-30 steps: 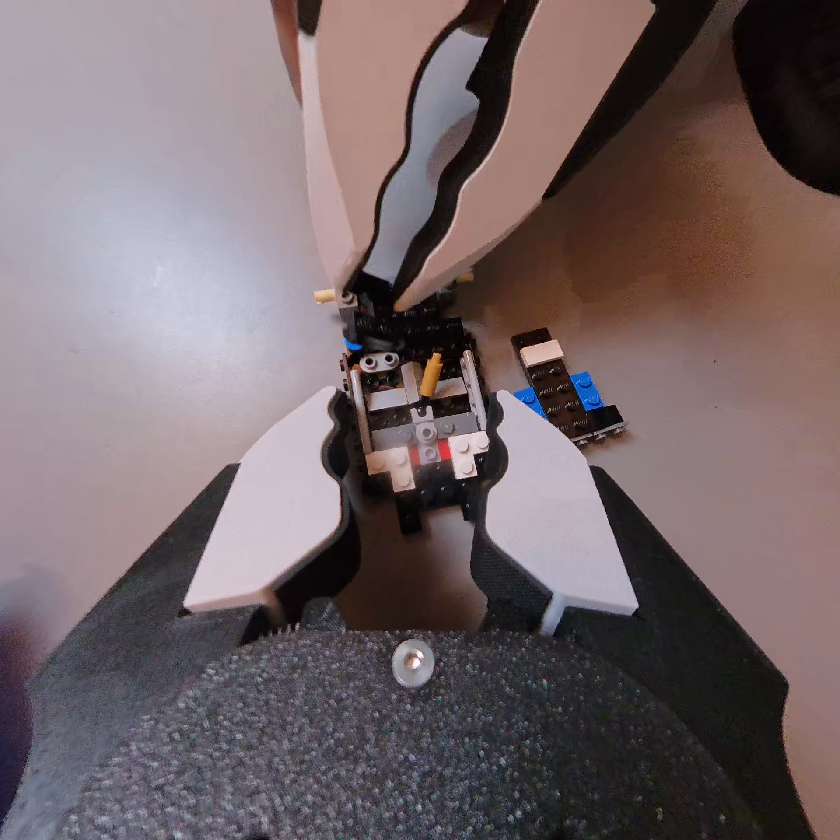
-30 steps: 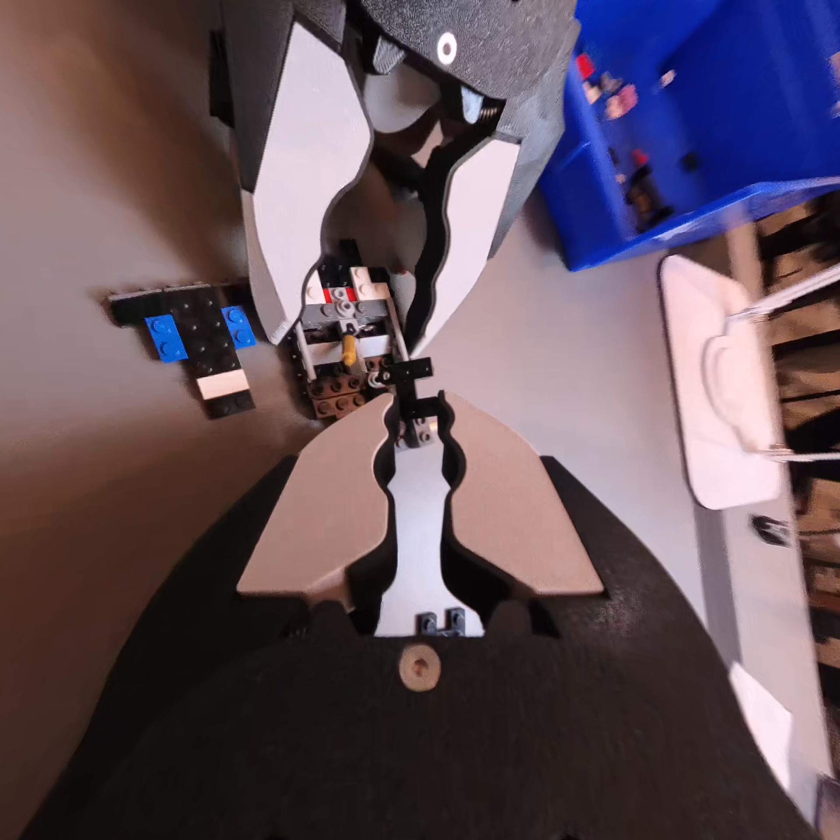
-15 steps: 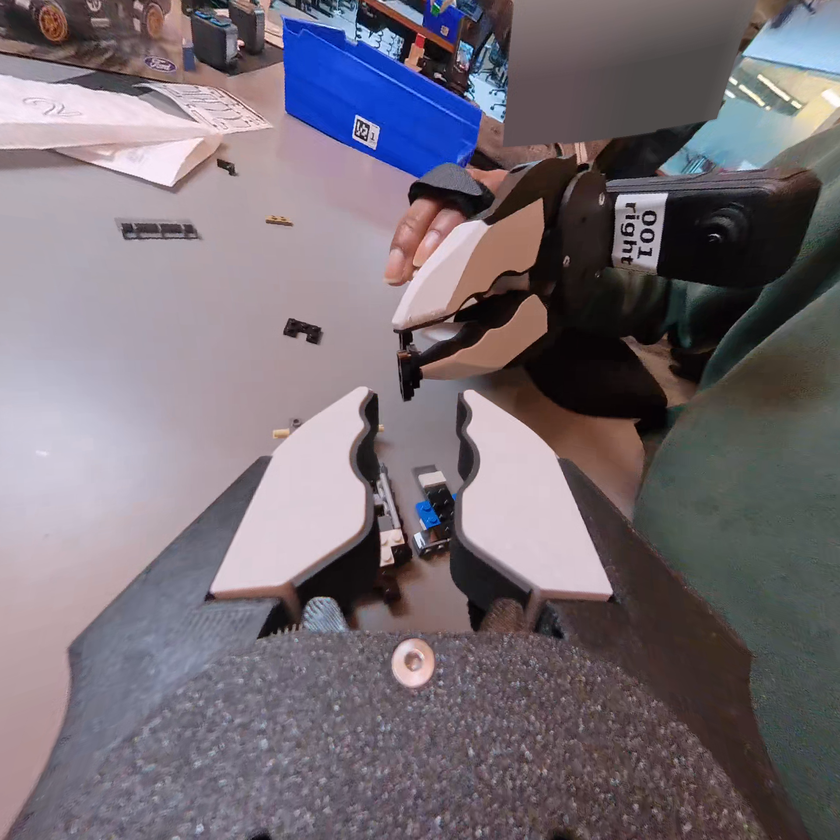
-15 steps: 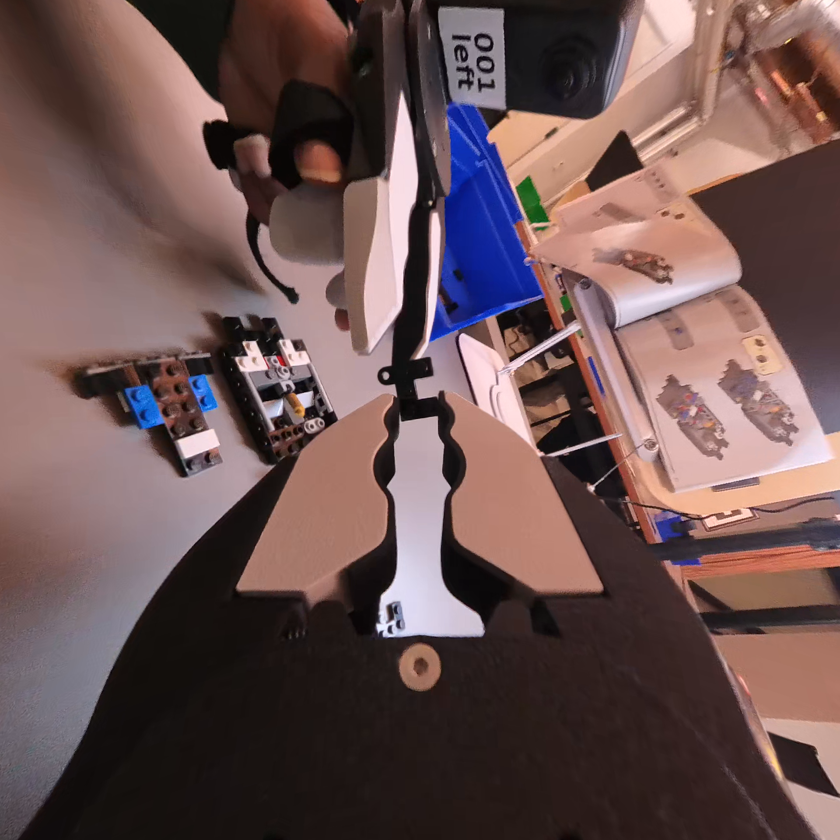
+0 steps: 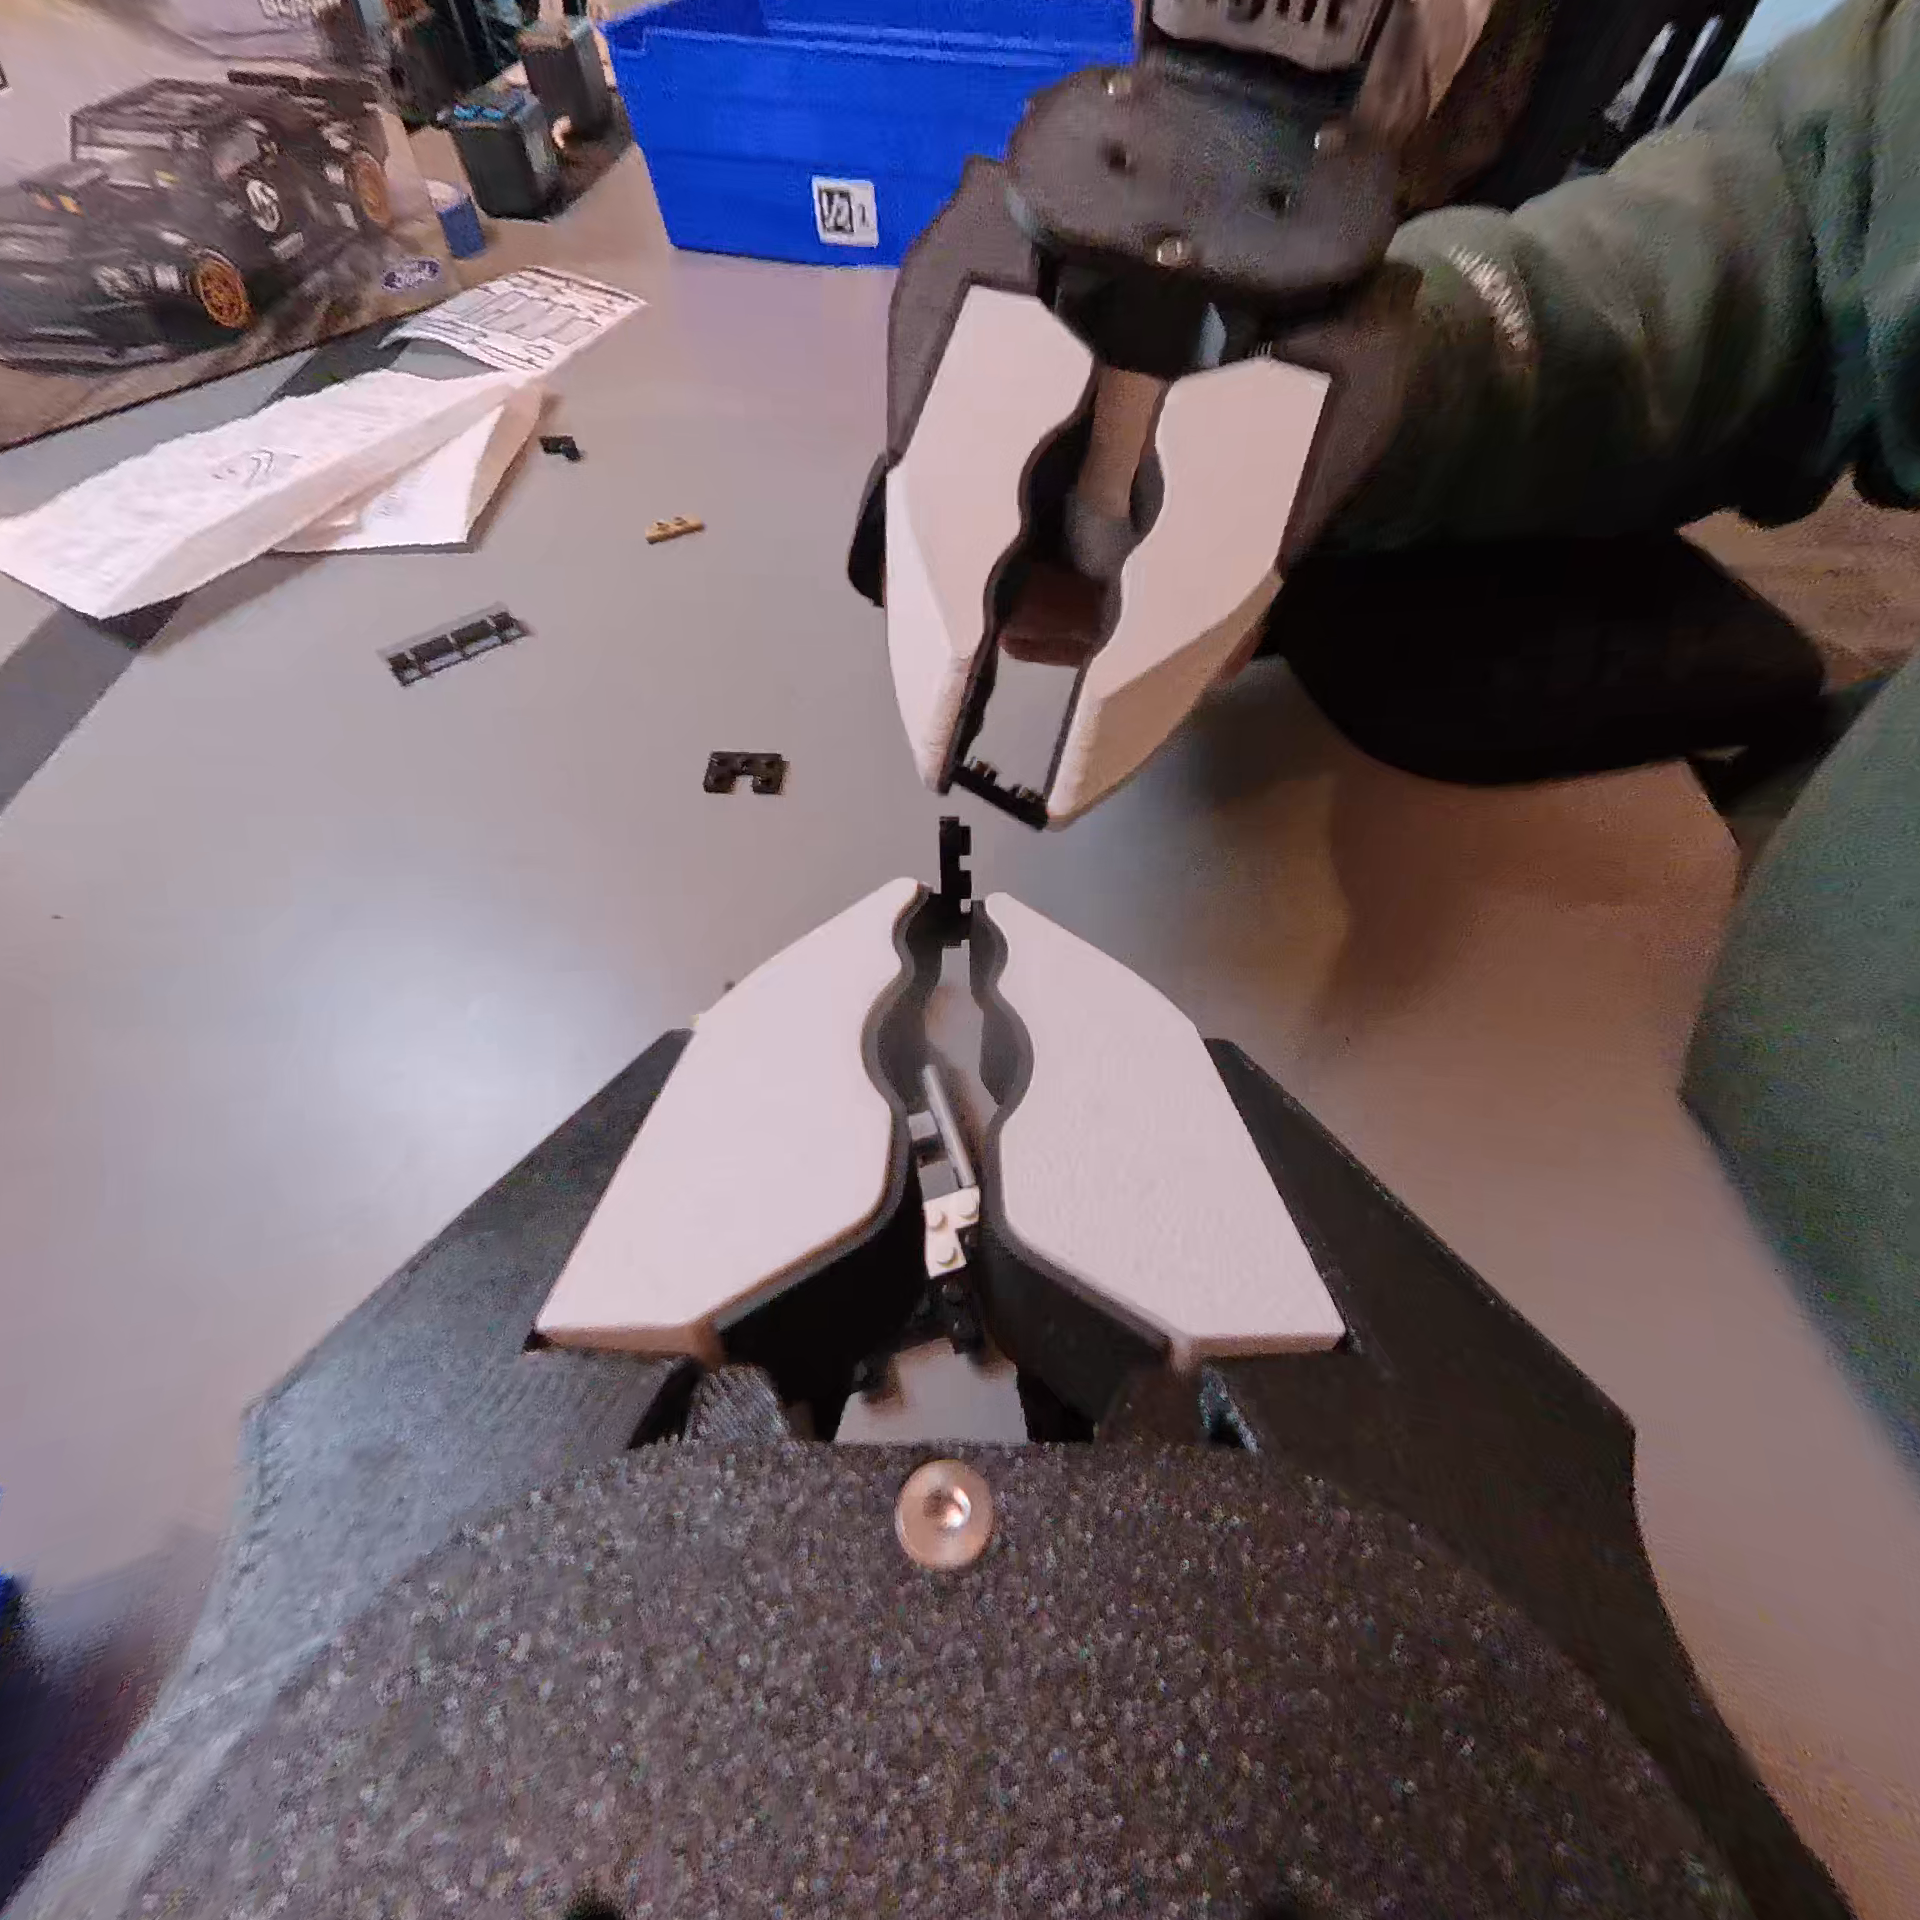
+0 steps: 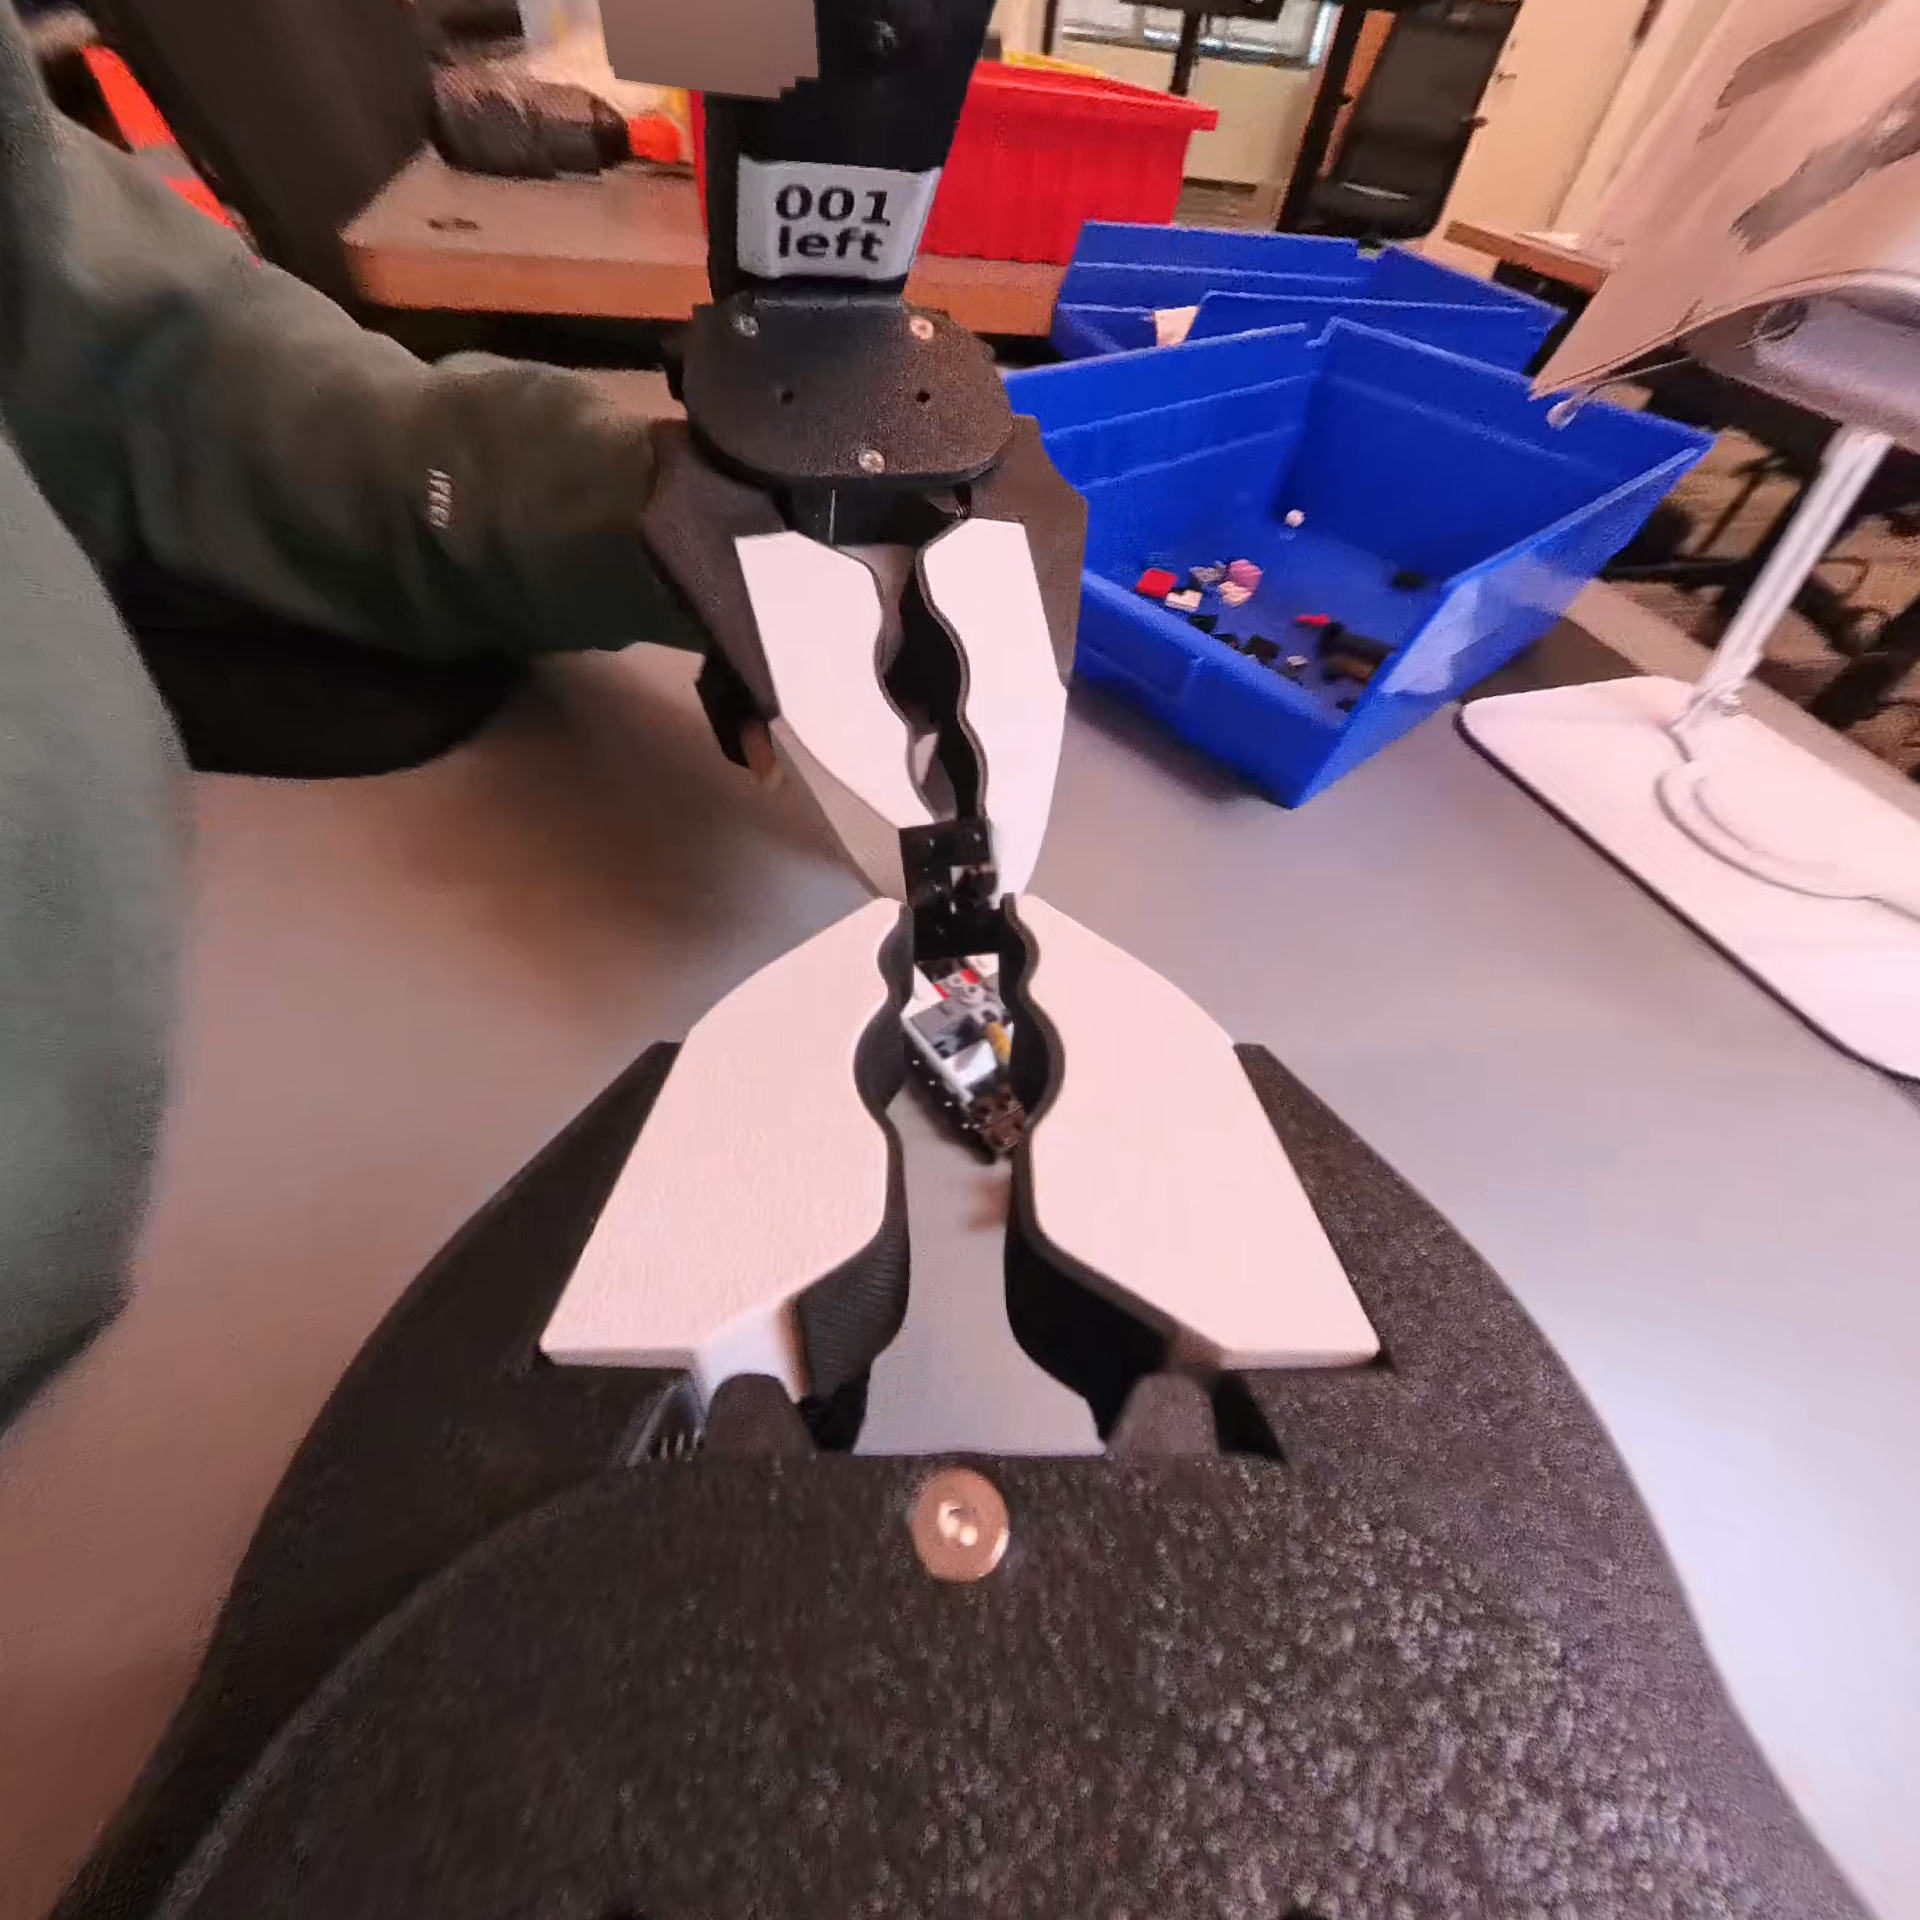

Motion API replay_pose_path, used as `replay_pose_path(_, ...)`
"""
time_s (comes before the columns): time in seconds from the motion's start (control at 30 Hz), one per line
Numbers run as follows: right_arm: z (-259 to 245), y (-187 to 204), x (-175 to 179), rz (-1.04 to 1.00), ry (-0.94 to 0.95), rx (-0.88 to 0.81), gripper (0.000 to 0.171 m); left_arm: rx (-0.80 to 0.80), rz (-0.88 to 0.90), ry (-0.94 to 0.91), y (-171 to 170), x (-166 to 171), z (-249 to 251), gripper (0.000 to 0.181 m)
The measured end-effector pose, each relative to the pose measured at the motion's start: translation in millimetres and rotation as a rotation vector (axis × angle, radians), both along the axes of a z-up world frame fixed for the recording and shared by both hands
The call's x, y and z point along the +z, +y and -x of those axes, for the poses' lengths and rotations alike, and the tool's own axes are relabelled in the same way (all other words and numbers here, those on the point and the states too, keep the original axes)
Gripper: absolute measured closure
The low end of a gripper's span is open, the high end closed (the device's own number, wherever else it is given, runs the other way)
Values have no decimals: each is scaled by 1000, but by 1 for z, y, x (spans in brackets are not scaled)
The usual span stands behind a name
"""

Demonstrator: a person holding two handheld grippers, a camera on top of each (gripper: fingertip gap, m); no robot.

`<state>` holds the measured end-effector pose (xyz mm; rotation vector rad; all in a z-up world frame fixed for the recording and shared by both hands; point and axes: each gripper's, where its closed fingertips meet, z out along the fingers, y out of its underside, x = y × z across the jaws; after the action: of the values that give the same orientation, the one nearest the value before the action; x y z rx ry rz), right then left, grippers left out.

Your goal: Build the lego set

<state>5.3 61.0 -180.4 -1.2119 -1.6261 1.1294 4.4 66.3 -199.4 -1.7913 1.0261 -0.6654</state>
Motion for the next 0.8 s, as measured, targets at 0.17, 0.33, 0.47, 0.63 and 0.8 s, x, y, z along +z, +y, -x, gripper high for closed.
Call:
replay_pose_path(0.17, -11, 19, -11, 24, -99, -43, 156, 153, 179, 2, 19, -25, 29, 176)
replay_pose_path(0.33, -34, 52, -56, -55, -377, -152, 155, 292, 467, -154, 40, -45, 50, 177)
replay_pose_path(0.47, -41, 62, -76, -71, -460, -199, 155, 273, 595, -81, 50, -61, 49, 172)
replay_pose_path(0.63, -41, 68, -78, -50, -454, -235, 155, 264, 536, 63, 76, -71, 43, 169)
replay_pose_path(0.8, -44, 70, -80, -67, -446, -253, 155, 306, 346, 76, 87, -49, 51, 162)
